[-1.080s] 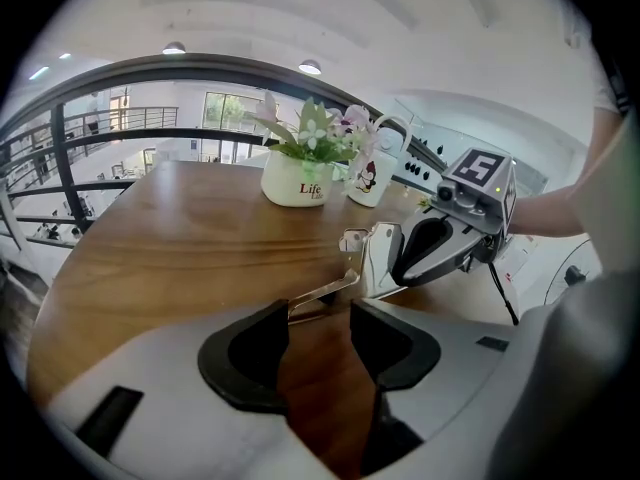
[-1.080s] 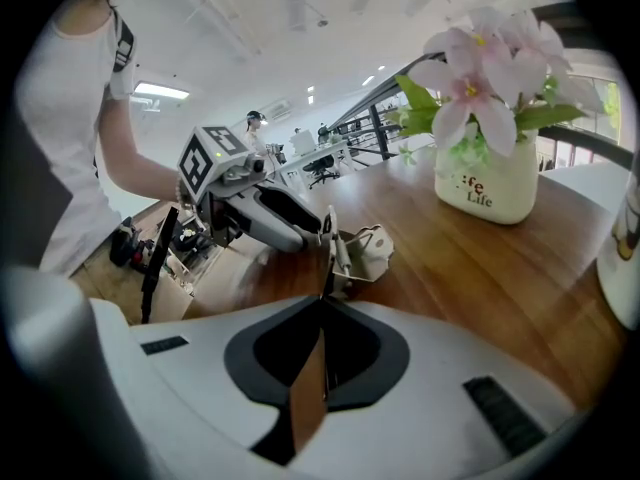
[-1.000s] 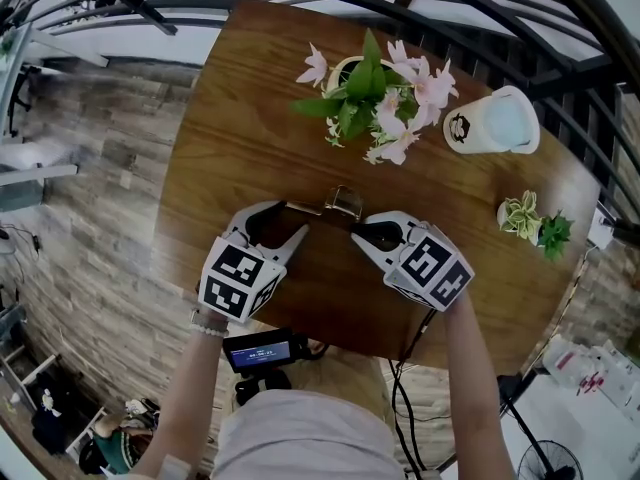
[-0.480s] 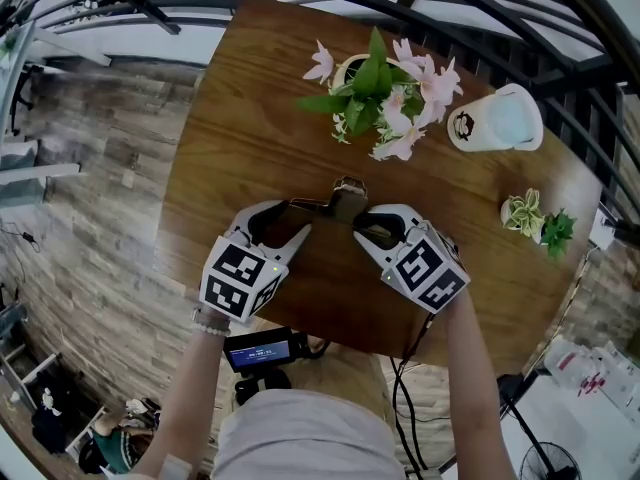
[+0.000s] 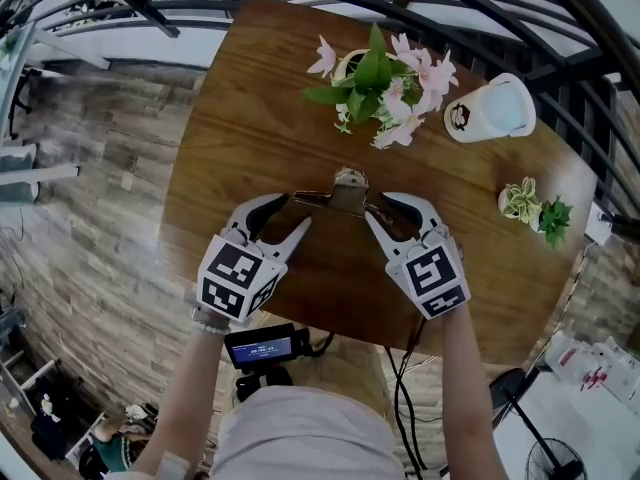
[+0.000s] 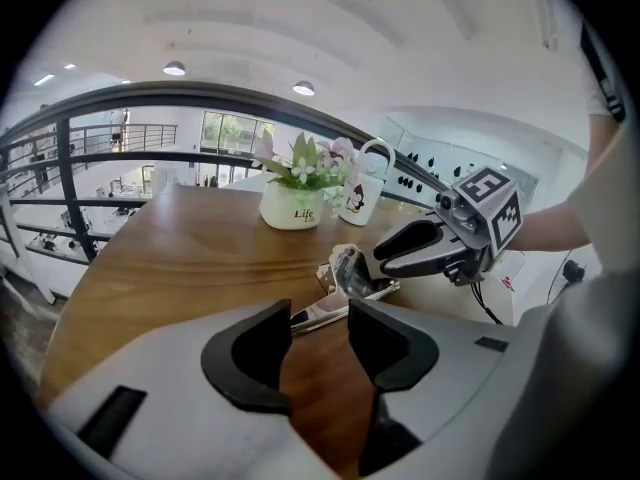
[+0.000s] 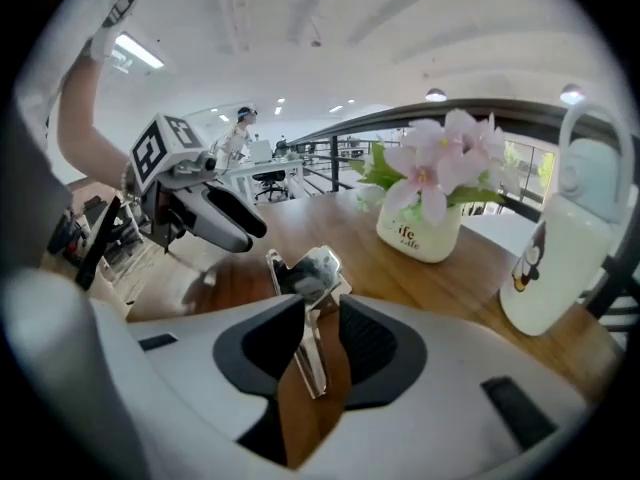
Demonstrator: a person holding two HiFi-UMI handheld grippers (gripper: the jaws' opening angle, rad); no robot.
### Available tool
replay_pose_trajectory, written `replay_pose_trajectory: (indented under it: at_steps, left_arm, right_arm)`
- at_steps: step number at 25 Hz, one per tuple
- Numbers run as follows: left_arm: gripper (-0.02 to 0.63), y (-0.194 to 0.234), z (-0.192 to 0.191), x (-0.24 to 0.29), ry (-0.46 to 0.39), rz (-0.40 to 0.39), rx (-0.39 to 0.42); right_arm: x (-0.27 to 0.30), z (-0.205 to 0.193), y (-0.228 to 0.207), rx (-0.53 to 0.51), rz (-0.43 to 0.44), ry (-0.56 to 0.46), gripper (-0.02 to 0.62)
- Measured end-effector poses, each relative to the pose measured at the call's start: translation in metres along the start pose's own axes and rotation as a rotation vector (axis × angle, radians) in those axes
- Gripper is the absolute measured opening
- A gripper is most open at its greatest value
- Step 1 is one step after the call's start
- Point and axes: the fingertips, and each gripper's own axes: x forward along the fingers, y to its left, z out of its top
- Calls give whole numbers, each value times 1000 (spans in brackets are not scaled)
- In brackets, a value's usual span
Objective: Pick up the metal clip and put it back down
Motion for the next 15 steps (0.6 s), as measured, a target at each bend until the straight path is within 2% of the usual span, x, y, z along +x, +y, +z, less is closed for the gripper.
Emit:
replay_pose_trajectory:
  at_steps: [3,5,9,15]
  left_arm:
    - [133,-2,9,-10,-41,13,30]
    - [91,-3,15,-18,-71,25,46]
    - [23,-9,29,-37,-140,20,58]
    - [15,-27,44,-67,-206,-8,105]
  right_arm:
    - [-12,8,5,-1,-67,-39,42]
    - [-19,13,8,41,-104,-70,5]
    - [-36,22,20,117,-165,-123,5]
    - [-62,30,43,119,-238,-159,3]
